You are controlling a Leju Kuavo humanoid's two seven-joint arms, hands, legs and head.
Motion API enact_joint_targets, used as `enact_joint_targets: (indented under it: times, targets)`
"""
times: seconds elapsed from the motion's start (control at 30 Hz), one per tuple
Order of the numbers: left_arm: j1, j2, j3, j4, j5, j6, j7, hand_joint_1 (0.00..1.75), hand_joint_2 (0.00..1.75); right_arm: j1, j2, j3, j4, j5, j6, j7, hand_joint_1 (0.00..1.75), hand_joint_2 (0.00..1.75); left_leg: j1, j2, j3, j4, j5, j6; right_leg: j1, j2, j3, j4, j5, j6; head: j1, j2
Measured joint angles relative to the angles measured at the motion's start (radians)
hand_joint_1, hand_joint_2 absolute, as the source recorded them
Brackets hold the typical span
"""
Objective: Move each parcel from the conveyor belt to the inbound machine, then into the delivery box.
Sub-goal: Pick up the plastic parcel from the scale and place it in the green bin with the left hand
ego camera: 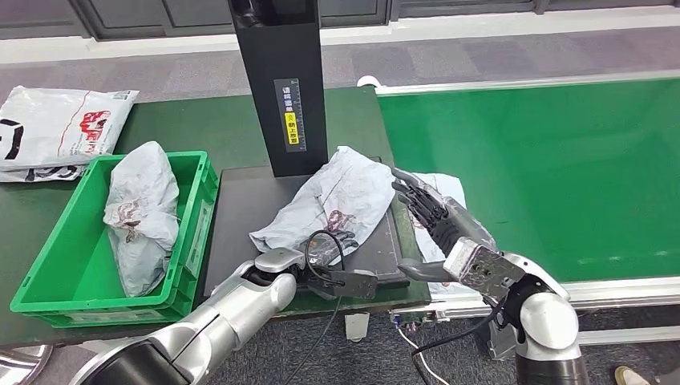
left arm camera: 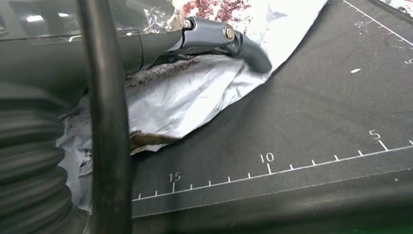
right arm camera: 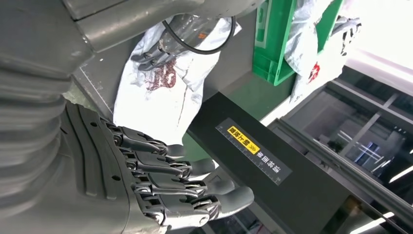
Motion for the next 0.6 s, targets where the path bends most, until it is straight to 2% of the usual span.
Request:
enact_joint_targets:
  times: [0.2,0.33,0.6]
  targets:
    - [-0.029,0.01,0.0,0.013,0.0,-0.014,0.0,1.75,1.75,0.001,0.0,0.0,0.0,-0.019,0.0,-0.01,0.0,1.75,-0.001,0.003,0.013,0.001,-0.055,0.002,-0.003,0.002,0.008,-0.004,0.003,-0.002,0.0,0.0]
    - [-0.063,0.013,0.0,0.017,0.0,-0.023,0.0,1.75,1.75,0.0,0.0,0.0,-0.004,-0.022,0.0,-0.011,0.0,1.75,-0.002,0.002,0.001,0.001,-0.061,0.001,-0.003,0.0,-0.006,-0.004,0.013,-0.005,0.0,0.0]
    - [-0.083,0.023,0.0,0.027,-0.005,-0.03,0.003,1.75,1.75,0.013,0.0,0.0,-0.014,-0.03,0.0,-0.009,0.0,1.75,-0.002,0.001,-0.004,0.0,-0.075,-0.001,-0.002,-0.004,-0.012,-0.004,0.019,-0.013,0.0,0.0]
